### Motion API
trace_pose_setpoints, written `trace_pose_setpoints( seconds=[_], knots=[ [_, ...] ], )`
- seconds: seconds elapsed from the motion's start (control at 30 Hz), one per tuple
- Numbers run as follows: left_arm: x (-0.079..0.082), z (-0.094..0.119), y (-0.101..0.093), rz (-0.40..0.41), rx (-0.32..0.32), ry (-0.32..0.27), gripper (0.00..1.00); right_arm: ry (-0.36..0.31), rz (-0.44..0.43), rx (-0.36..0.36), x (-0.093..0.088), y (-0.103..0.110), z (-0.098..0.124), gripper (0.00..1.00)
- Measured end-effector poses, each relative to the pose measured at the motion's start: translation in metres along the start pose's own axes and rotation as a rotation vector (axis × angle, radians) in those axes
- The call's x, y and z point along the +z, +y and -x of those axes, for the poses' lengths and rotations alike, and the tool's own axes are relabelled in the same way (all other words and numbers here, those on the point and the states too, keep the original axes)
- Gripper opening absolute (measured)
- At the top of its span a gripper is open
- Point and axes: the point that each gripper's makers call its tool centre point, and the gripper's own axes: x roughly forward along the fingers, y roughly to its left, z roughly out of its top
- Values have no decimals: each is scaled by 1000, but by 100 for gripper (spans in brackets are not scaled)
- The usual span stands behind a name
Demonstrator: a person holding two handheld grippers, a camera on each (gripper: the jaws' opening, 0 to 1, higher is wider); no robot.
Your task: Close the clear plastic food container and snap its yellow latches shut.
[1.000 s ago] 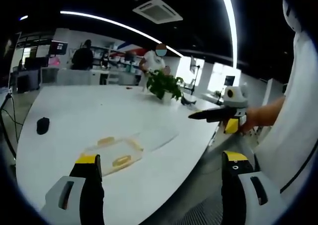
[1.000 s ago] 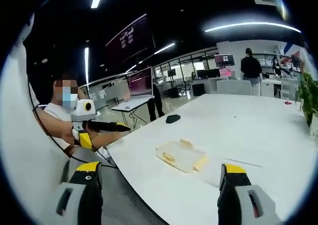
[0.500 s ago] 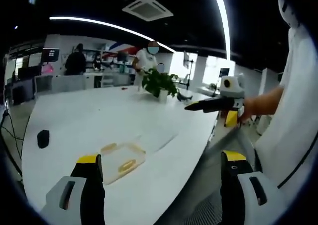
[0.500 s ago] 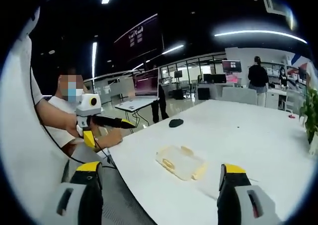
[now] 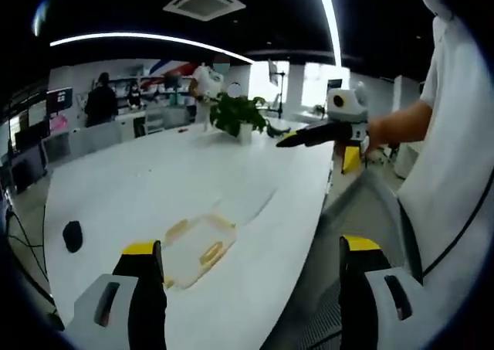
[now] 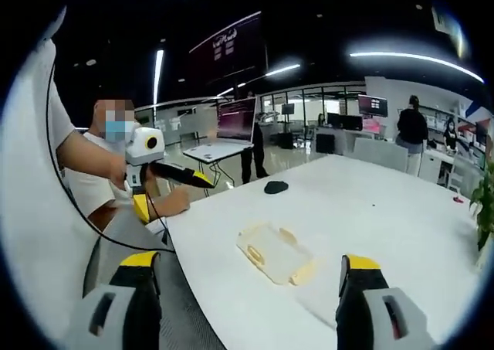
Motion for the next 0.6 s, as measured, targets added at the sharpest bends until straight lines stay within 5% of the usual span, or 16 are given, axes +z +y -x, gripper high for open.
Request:
trace_pose_setpoints(
  seconds=[0.6],
  knots=[
    [-11,-3,19,-104,-46,111,93,105,114,30,-4,-13,-16,94]
  ],
)
